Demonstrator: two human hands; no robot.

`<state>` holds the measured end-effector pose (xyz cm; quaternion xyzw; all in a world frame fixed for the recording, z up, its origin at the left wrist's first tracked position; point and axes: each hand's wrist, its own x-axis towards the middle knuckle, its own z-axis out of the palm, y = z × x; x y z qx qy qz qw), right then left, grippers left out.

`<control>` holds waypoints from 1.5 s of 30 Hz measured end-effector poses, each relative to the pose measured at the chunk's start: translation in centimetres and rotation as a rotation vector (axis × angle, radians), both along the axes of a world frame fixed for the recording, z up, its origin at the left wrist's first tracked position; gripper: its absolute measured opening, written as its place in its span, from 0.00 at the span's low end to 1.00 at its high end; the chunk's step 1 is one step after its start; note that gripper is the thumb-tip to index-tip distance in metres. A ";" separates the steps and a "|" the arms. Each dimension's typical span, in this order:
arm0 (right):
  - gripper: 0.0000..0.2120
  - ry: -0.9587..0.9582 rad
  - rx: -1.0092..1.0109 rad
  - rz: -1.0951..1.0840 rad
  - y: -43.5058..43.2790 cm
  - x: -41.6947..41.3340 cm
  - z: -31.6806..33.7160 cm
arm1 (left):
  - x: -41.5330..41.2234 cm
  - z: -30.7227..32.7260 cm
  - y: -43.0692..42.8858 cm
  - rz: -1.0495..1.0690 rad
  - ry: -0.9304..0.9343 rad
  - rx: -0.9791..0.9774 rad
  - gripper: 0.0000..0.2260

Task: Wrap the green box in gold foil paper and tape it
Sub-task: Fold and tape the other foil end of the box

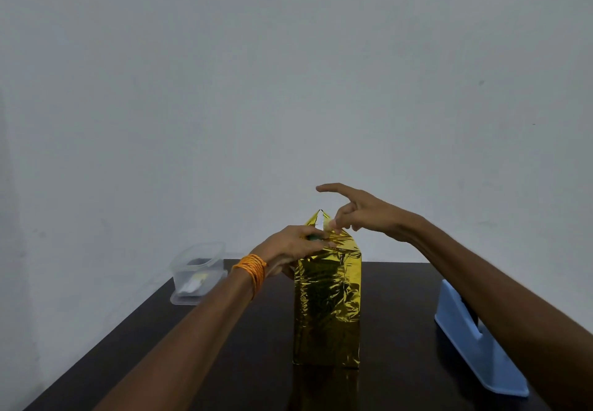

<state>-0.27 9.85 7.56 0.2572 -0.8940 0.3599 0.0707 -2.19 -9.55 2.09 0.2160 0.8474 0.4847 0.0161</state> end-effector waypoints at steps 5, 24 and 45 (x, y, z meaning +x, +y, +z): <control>0.31 -0.072 0.047 0.017 -0.6 -0.8 -0.5 | 0.1 0.0 0.0 -0.001 -0.020 0.013 0.18; 0.39 -0.103 0.322 -0.134 -2.9 -2.9 0.0 | -0.6 -0.4 0.1 0.007 0.034 -0.009 0.25; 0.35 -0.007 -0.006 -0.353 0.1 -3.9 -3.8 | -1.0 -0.4 0.2 0.029 0.030 -0.018 0.16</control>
